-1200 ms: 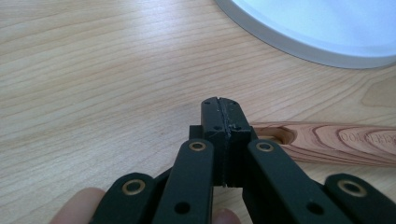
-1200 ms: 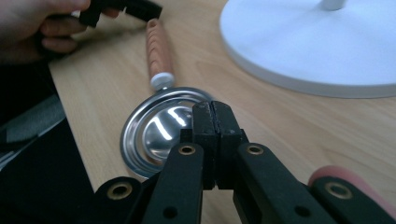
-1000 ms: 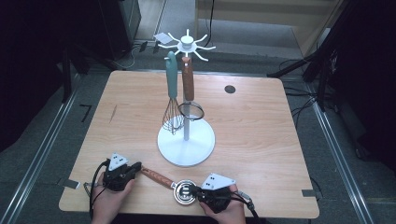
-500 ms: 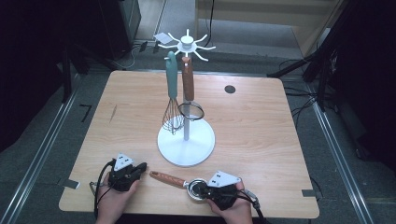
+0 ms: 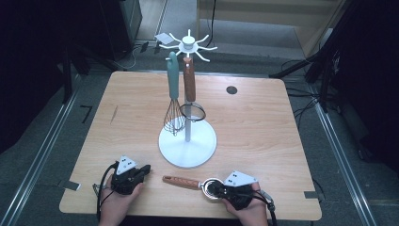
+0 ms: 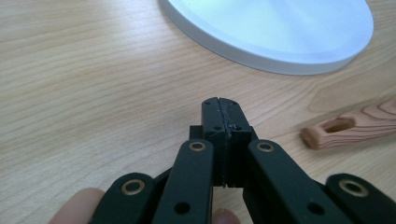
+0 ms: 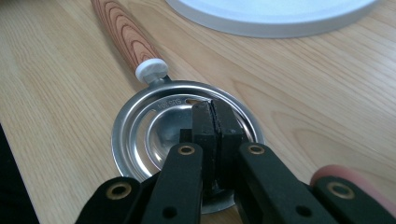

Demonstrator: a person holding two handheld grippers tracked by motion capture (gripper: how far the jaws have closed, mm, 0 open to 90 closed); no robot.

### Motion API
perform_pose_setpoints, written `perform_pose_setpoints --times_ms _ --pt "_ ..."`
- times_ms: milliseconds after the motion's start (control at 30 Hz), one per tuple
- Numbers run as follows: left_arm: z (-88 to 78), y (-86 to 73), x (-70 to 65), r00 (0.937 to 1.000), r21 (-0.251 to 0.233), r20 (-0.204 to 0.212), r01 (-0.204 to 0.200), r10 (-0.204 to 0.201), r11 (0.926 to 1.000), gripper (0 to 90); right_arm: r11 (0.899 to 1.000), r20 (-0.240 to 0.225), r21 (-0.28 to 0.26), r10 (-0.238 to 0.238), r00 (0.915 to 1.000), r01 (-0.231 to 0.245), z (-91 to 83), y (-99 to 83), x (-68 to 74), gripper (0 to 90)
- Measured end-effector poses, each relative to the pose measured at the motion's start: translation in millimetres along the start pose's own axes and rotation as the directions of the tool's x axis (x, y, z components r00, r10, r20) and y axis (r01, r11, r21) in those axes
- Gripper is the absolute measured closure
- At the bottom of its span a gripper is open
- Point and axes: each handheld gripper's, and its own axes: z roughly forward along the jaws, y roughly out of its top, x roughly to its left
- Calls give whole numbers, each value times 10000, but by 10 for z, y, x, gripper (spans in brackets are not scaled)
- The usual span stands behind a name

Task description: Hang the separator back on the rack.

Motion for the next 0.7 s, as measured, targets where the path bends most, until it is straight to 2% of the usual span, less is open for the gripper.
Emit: perform_pose_setpoints --times_ms 100,167,333,433,567,700 --pt "-13 0 34 10000 -146 62 48 -47 9999 890 10000 6 -2 77 10000 -77 -41 -26 -77 885" --pt "-24 0 73 9999 -280 62 134 -132 9995 856 9999 -230 -25 99 9997 -99 -53 -29 -108 801" --pt "-87 -11 240 9991 -723 -119 409 -419 9965 717 9974 -577 37 -714 9958 717 -103 4 -107 693" --pt "-130 -24 342 9984 -932 -390 383 -420 9949 650 9961 -883 4 -883 9922 887 -150 35 -116 647" --pt "-169 -34 470 9965 -1161 -673 419 -500 9923 587 9892 -967 17 -1458 9846 1467 -205 125 -140 650" --pt "-206 -42 588 9959 -1482 -744 404 -519 9881 544 9861 -1316 359 -1560 9790 1619 -280 272 -167 664"
